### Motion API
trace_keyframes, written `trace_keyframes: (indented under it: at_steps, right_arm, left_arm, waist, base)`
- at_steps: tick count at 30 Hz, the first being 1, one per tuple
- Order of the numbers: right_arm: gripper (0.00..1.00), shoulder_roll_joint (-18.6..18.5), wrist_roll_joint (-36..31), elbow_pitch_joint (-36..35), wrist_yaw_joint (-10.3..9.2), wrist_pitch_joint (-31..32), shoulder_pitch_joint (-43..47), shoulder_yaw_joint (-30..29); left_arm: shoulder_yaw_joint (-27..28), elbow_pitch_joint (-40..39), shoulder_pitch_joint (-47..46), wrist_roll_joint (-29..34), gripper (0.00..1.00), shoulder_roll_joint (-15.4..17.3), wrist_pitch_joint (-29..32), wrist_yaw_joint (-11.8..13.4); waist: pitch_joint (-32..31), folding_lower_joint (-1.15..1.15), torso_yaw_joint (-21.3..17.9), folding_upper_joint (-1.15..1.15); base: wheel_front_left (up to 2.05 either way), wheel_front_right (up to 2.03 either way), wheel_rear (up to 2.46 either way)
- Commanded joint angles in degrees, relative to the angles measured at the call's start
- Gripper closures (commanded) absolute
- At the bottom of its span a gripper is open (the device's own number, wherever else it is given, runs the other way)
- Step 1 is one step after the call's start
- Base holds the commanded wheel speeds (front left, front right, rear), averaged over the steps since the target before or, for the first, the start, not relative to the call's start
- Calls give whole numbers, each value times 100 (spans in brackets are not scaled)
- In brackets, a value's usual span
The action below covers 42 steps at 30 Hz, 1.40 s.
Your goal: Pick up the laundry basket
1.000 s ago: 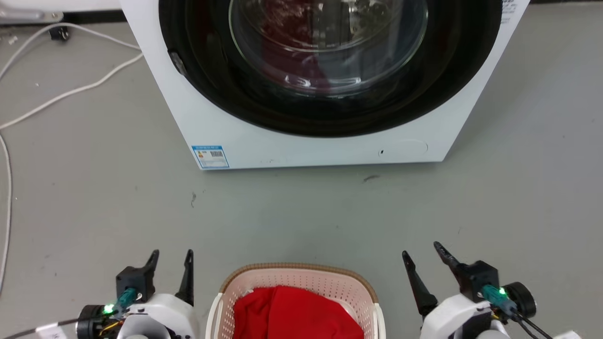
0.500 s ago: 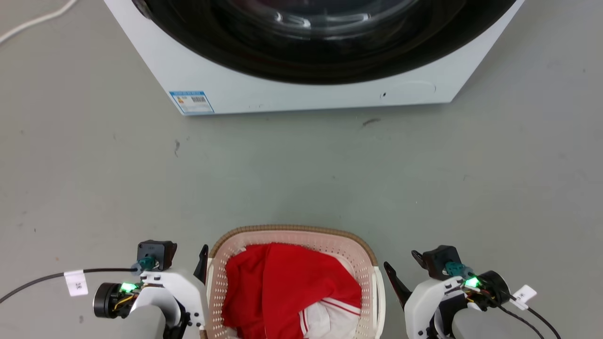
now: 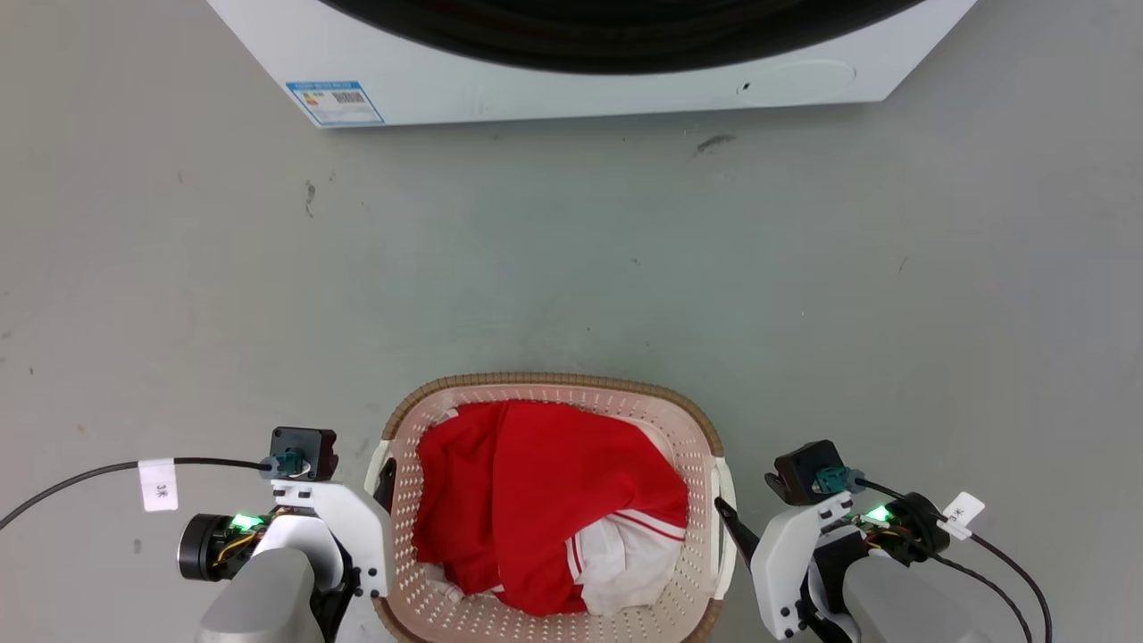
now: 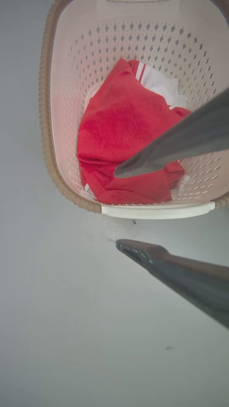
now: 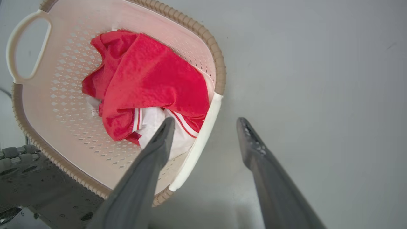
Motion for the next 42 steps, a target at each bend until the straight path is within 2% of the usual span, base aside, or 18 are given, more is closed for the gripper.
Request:
trace_keyframes:
  at_steps: [1, 20, 42]
  right_arm:
    - [0, -3, 57, 25, -4, 18, -96, 45]
    - [0, -3, 974, 329, -3, 489, -441, 855]
    - [0, -3, 1491, 572, -3, 703, -921, 1199]
  left_arm:
    - [-31, 28, -75, -36, 0, 21, 18, -7]
    - [-592, 283, -299, -549, 0, 59, 197, -7]
    - [-1171, 344, -789, -854, 0, 15, 319, -8]
  waist:
    - [91, -1, 1, 0]
    - [736, -1, 60, 0]
    - [1531, -1, 197, 0]
  base:
    - [0, 0, 0]
    - [0, 0, 0]
    - [0, 0, 0]
